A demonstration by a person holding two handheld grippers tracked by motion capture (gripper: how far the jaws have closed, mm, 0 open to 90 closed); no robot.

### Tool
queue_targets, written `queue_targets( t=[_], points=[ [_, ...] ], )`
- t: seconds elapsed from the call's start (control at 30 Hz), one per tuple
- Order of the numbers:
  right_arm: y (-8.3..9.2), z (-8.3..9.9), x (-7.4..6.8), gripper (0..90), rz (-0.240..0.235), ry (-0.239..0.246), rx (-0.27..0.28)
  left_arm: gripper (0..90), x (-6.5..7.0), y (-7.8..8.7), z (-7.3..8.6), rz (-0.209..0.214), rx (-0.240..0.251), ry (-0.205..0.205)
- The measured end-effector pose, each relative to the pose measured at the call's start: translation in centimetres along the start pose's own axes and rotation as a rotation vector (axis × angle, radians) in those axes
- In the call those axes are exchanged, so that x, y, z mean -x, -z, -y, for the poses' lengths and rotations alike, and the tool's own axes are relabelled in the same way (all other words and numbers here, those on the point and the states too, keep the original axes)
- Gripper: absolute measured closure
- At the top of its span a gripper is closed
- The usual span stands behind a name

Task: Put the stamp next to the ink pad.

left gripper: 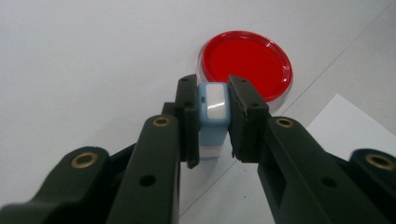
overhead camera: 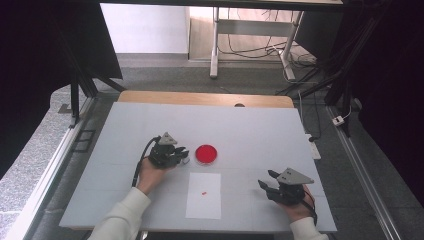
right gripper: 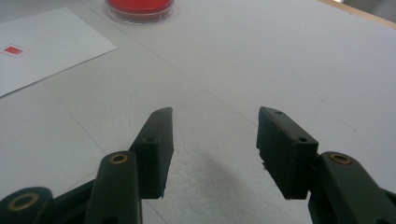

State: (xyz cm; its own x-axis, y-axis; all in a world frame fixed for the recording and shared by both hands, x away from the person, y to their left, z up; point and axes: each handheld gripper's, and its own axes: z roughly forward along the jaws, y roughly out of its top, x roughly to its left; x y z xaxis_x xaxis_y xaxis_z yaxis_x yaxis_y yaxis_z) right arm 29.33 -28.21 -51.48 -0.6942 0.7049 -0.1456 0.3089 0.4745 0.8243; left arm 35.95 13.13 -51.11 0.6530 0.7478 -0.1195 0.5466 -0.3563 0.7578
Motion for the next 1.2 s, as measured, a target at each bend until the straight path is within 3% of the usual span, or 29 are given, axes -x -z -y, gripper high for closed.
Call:
queue_targets(
  t=[0.3, 0.57, 0.7, 0.9, 1.2],
  points=[
    [0.0, 0.0, 0.0, 45.6, -0.001, -0.003, 0.002, 68.3, 0.1, -0.1, 0.1, 0.005, -0.001, -0.002],
    [0.0, 0.0, 0.1, 45.5, -0.002, -0.008, 0.008, 40.3, 0.2, 1.0, -0.1, -0.025, 0.066, 0.023],
    [0.0, 0.0, 0.2, 45.4, -0.009, -0.009, 0.014, 31.7, 0.3, 1.8, -0.1, 0.006, 0.072, 0.015],
    [0.2, 0.0, 0.4, 45.1, -0.021, -0.017, 0.022, 30.7, 1.1, 3.6, 0.3, 0.038, 0.092, -0.021],
    [0.4, -0.1, 0.4, 45.1, -0.056, -0.011, 0.042, 30.7, 2.1, 6.3, 1.7, 0.061, 0.118, -0.031]
  ],
)
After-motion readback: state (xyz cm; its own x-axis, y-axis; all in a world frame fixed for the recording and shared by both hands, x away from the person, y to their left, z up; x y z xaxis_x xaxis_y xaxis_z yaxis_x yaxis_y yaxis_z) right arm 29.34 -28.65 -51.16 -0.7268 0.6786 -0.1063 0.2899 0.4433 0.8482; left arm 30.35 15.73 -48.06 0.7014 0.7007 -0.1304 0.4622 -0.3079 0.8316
